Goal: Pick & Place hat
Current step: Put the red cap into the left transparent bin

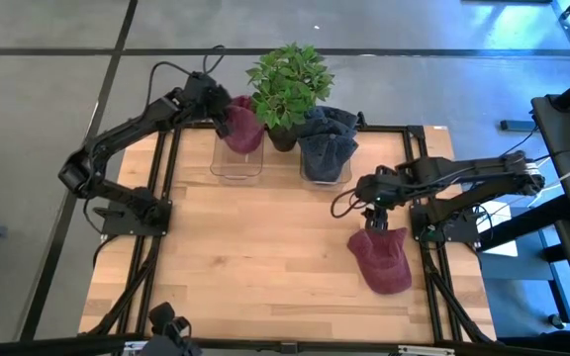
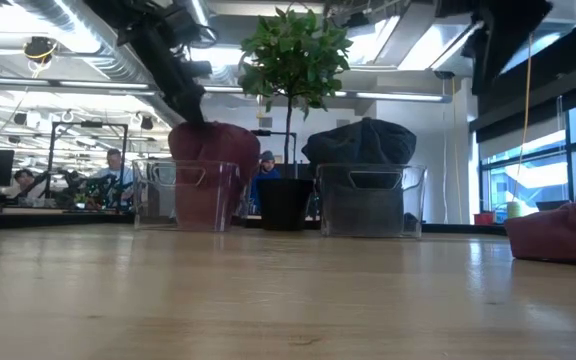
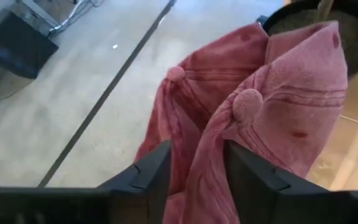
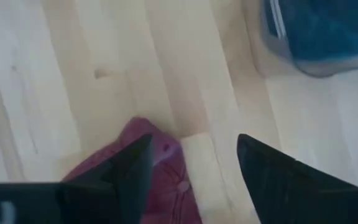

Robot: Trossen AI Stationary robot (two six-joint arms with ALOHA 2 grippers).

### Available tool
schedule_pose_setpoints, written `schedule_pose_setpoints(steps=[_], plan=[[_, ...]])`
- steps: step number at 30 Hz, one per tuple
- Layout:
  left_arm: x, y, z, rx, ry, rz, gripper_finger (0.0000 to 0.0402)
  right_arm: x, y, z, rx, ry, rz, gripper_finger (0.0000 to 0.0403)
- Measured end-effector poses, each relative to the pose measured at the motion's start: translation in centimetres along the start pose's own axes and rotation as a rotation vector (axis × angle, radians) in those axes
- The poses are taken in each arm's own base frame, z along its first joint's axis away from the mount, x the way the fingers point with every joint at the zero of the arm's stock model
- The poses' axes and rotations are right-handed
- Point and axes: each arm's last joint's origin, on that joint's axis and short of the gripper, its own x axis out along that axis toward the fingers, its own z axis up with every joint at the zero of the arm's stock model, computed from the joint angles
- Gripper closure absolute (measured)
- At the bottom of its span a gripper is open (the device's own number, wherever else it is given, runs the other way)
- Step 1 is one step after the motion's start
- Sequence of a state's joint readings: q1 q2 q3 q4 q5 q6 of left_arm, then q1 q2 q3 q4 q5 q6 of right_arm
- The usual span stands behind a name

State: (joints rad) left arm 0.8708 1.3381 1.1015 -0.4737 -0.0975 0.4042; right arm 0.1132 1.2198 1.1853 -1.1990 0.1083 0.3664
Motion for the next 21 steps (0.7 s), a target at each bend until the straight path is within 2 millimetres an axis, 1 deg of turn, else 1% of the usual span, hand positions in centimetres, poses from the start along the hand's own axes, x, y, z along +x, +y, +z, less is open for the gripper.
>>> schedule_pose_setpoints(steps=[3,6,8,10,13,17,21], plan=[[-0.7,0.3,0.0,-0.004,-0.002,0.051,0.0241,0.9,-0.1,-0.4,0.021,0.027,-0.012,0.0156],[-2.0,0.6,0.2,-0.026,-0.024,0.099,0.0232,1.8,-0.1,-1.1,0.008,0.082,0.009,0.0151],[-3.1,0.7,0.3,-0.083,-0.060,0.102,0.0229,2.7,0.0,-1.5,0.017,0.122,0.051,0.0151],[-4.3,0.5,0.5,-0.155,-0.117,0.062,0.0229,3.8,0.1,-2.1,0.035,0.160,0.090,0.0151],[-6.1,-0.4,1.0,-0.193,-0.211,-0.059,0.0232,5.5,0.0,-3.0,0.094,0.203,0.111,0.0151],[-8.2,-2.4,1.8,-0.158,-0.299,-0.167,0.0235,7.5,-0.2,-4.5,0.189,0.272,0.085,0.0151],[-10.0,-4.8,2.3,-0.100,-0.359,-0.252,0.0233,9.0,-0.6,-5.9,0.257,0.339,0.054,0.0151]])
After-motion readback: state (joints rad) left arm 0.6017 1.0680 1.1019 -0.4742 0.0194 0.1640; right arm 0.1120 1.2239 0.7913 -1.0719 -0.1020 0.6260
